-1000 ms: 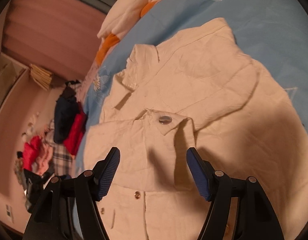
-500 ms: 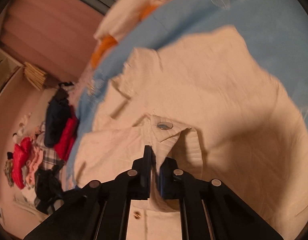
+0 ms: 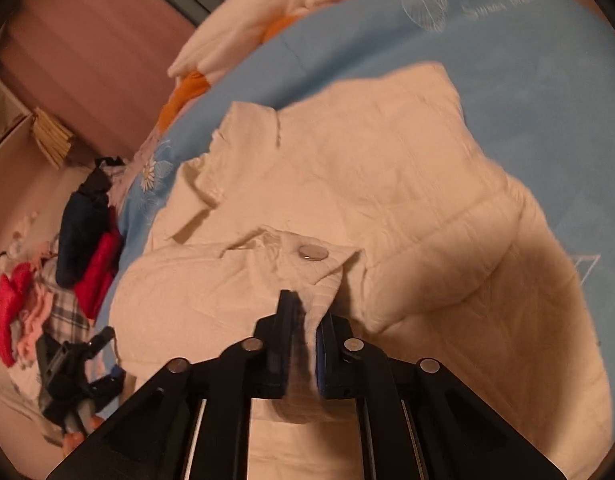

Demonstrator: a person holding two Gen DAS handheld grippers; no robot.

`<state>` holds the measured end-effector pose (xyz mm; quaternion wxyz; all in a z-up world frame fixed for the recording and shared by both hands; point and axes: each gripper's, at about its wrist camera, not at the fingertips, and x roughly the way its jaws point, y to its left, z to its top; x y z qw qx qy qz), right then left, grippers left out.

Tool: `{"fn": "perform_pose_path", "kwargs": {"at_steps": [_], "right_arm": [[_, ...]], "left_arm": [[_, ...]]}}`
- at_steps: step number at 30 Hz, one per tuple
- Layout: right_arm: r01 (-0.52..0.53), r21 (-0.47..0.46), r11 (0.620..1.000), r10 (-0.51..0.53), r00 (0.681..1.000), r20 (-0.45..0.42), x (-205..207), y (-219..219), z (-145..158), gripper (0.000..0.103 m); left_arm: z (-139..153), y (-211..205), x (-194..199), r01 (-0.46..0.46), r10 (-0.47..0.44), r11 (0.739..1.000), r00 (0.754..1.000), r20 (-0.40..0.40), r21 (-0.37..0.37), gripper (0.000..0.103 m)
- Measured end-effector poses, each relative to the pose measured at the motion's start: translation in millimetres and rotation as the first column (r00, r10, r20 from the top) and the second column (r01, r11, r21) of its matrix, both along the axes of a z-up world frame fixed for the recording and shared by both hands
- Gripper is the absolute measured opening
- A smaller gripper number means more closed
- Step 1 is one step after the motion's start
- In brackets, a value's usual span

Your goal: Fold large clothes

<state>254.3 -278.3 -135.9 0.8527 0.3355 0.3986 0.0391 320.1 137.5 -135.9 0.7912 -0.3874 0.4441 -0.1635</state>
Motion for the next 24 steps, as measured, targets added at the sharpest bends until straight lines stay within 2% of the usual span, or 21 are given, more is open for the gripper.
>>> {"fn": "perform_pose_path", "kwargs": {"at_steps": [1, 2, 3, 8, 10, 14, 17, 20, 22, 24], "right_arm": [[0.003, 0.025, 1.0, -0.003, 1.0, -0.001, -0.6, -3.0, 0.2, 0.008], [0.001, 0.039, 0.999, -0.001, 1.0, -0.007, -1.1, -5.2, 2.2, 0.015], [-0.003, 0.036, 0.999, 0.003, 1.0, -0.008, -3.1, -7.1, 5.8, 0.018], [0.009, -0.096, 0.995, -0.004, 0.999, 0.049, -25.6, -9.1, 37.2, 0.036], [0.011, -0.15, 0.989, 0.0, 0.997, 0.078, -27.0, -2.6, 47.8, 0.036], [-0.039, -0.257, 0.966, 0.074, 0.989, 0.128, -17.7, 28.2, 63.9, 0.036], [-0.057, -0.382, 0.922, 0.127, 0.979, 0.159, -3.5, 54.7, 67.4, 0.036], [-0.081, -0.423, 0.903, 0.15, 0.98, 0.132, 17.3, 60.8, 55.9, 0.032], [-0.103, -0.416, 0.904, 0.152, 0.985, 0.085, 27.0, 59.3, 42.6, 0.032], [-0.128, -0.407, 0.904, 0.146, 0.989, 0.014, 39.7, 56.1, 21.3, 0.028]], "left_arm": [[2.2, 1.2, -1.4, 0.009, -0.009, 1.0, 1.0, -0.004, 0.007, 0.066], [6.5, 3.8, -4.4, 0.027, -0.027, 0.999, 1.0, -0.014, 0.026, 0.069], [10.9, 7.3, -10.1, 0.044, -0.042, 0.997, 0.999, -0.025, 0.057, 0.072], [36.9, 32.7, -42.8, 0.067, -0.07, 0.983, 0.997, 0.016, 0.169, 0.077], [49.7, 30.3, -40.9, 0.055, -0.067, 0.968, 0.997, 0.04, 0.247, 0.078], [62.5, 2.2, -28.8, 0.077, -0.114, 0.95, 0.988, 0.108, 0.301, 0.077], [60.0, -35.1, -11.9, 0.091, -0.163, 0.906, 0.976, 0.142, 0.414, 0.075], [40.7, -54.2, 5.2, 0.11, -0.176, 0.886, 0.979, 0.107, 0.451, 0.07], [24.0, -62.2, 15.6, 0.125, -0.178, 0.86, 0.982, 0.062, 0.495, 0.07], [11.2, -66.7, 23.9, 0.159, -0.193, 0.847, 0.981, 0.016, 0.508, 0.07]]}}
